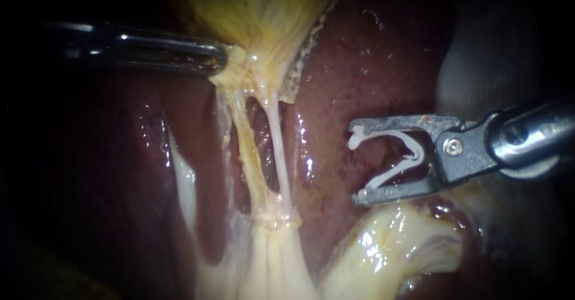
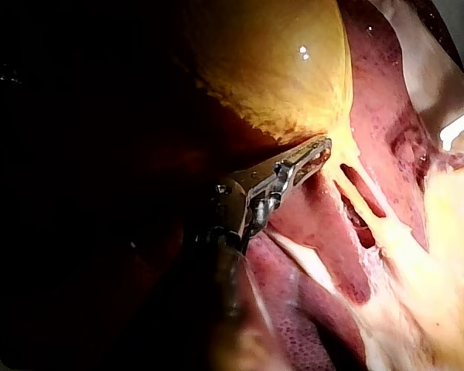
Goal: Grabbing gallbladder
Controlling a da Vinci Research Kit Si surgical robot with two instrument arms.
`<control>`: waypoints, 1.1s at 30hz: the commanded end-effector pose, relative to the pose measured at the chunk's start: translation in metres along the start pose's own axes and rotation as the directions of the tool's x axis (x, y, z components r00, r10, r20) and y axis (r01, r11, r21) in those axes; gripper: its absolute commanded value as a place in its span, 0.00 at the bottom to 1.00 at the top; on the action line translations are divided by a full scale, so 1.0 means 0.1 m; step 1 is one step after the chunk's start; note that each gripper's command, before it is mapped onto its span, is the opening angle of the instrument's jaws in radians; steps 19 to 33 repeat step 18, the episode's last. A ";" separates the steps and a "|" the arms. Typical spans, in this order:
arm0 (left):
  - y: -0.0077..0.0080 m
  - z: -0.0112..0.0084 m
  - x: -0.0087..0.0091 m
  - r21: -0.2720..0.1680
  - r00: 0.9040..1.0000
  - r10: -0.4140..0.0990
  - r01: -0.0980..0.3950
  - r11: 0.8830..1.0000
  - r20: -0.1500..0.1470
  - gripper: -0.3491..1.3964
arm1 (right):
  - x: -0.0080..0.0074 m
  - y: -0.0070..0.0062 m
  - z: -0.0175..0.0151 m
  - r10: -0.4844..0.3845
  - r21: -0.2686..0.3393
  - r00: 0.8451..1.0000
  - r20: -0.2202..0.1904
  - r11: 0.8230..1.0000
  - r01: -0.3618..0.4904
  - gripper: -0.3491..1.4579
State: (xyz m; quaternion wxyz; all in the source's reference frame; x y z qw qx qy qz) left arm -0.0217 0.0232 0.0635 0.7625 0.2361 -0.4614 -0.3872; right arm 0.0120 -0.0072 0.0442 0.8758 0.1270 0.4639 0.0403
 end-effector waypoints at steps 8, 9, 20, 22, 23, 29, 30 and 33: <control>0.001 -0.006 -0.003 -0.010 1.000 -0.015 0.015 1.000 0.009 0.00 | 0.000 0.000 0.000 0.000 0.000 1.000 0.000 1.000 0.000 0.47; 0.001 -0.006 -0.003 -0.011 1.000 -0.015 0.015 1.000 0.009 0.00 | 0.000 0.000 0.000 0.000 0.000 1.000 0.000 1.000 0.000 0.47; 0.000 -0.004 -0.001 -0.015 1.000 -0.009 0.009 1.000 0.010 0.00 | 0.000 0.000 0.000 0.000 0.000 1.000 0.000 1.000 0.000 0.47; 0.000 -0.004 -0.001 -0.015 1.000 -0.009 0.009 1.000 0.010 0.00 | 0.000 0.000 0.000 0.000 0.000 1.000 0.000 1.000 0.000 0.47; 0.000 -0.004 -0.001 -0.015 1.000 -0.009 0.009 1.000 0.010 0.00 | 0.000 0.000 0.000 0.000 0.000 1.000 0.000 1.000 0.000 0.47; 0.000 -0.004 -0.001 -0.015 1.000 -0.009 0.009 1.000 0.010 0.00 | 0.000 0.000 0.000 0.000 0.000 1.000 0.000 1.000 0.000 0.47; 0.000 -0.004 -0.001 -0.015 1.000 -0.009 0.009 1.000 0.010 0.00 | 0.000 0.000 0.000 0.000 0.000 1.000 0.000 1.000 0.000 0.47; 0.000 -0.004 -0.001 -0.015 1.000 -0.009 0.009 1.000 0.010 0.00 | 0.000 0.000 0.000 0.000 0.000 1.000 0.000 1.000 0.000 0.47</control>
